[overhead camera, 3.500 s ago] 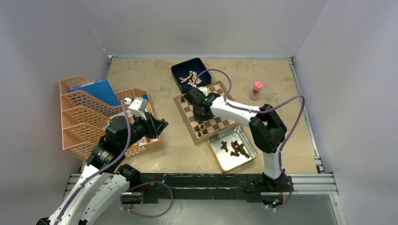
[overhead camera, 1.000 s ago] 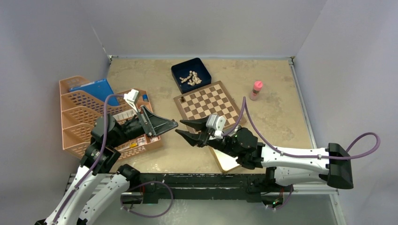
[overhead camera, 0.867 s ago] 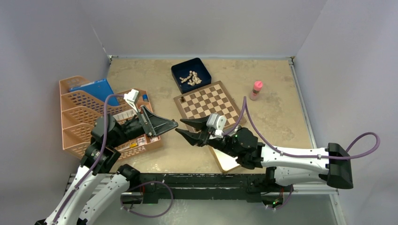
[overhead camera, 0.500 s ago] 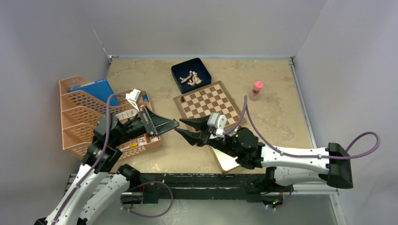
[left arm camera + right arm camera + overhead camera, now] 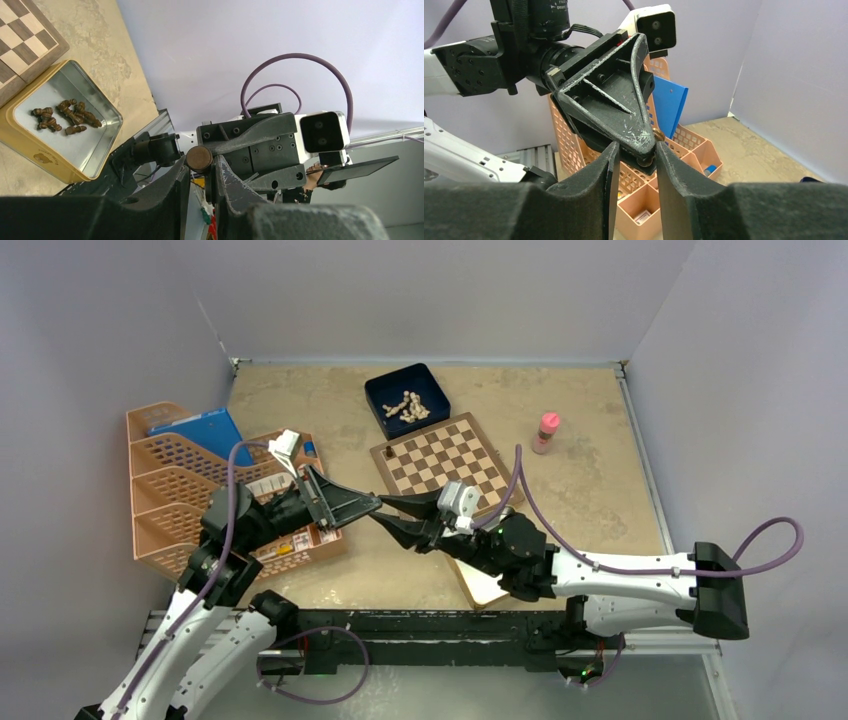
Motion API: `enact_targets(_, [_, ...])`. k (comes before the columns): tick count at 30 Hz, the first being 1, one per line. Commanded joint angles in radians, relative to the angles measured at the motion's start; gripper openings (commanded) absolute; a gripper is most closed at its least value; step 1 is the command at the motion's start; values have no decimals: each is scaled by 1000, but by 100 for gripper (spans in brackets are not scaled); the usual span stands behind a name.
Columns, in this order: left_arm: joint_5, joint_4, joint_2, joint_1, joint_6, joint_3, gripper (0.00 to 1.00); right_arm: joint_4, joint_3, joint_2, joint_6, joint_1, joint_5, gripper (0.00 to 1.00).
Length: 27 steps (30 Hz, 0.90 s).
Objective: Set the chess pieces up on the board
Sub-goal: Place the chess piece on the chessboard.
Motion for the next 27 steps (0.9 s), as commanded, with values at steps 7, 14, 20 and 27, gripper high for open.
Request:
enact_targets(7, [17,55,4,1,-25,5,19,24,34,-11,-35,13,57,35])
enact_targets(14, [25,58,6,0,-29,3,19,83,11,-21,-27,15,91,10])
enact_targets(20, [26,55,-3,0,-31,3,24,126,-11,-35,-15,15,147,0])
enact_targets(27, [28,53,7,0,-24,6,37,112,-13,-45,29,15,202,0])
